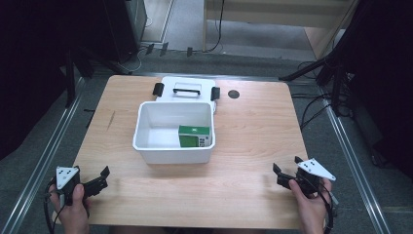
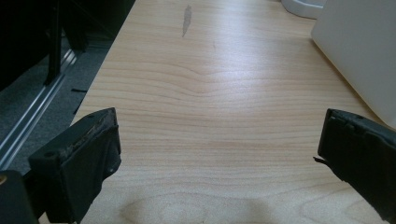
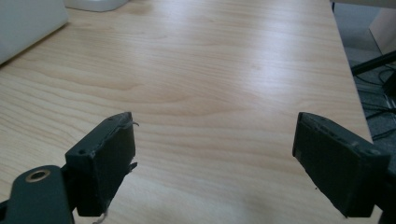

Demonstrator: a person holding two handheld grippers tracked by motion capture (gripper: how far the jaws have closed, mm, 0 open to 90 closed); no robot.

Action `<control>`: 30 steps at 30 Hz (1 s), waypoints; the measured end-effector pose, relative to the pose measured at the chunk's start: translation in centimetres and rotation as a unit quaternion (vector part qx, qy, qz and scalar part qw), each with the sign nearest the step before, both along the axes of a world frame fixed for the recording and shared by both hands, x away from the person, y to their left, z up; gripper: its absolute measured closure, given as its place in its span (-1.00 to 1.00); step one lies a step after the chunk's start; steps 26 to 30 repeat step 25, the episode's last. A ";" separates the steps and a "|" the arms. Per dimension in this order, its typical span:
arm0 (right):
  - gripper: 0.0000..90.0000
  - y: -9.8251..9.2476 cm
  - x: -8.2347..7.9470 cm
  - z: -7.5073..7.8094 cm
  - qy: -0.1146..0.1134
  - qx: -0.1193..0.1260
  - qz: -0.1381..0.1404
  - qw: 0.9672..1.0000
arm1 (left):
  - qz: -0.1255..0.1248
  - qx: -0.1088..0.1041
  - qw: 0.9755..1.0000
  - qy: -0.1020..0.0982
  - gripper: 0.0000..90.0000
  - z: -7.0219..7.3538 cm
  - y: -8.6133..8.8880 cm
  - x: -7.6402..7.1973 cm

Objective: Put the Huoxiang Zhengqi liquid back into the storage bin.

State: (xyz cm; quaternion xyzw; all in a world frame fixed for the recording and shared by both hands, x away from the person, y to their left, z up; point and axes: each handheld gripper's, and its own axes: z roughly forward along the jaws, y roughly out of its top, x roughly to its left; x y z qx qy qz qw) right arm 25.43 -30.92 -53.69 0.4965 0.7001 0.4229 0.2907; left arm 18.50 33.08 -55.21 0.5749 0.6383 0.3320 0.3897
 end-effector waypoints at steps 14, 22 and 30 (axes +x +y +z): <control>-0.69 -3.3 -3.0 -0.7 -0.004 0.012 -0.017 1.000 | 0.001 0.000 1.000 0.001 -1.00 0.0 0.1 0.0; -0.66 -4.3 -4.7 -0.7 -0.013 0.025 -0.018 0.999 | 0.001 -0.004 1.000 0.002 -1.00 0.0 0.1 0.0; -0.58 -4.5 -5.5 -0.4 -0.018 0.029 -0.008 0.999 | 0.002 -0.005 1.000 0.002 -1.00 0.0 0.1 0.0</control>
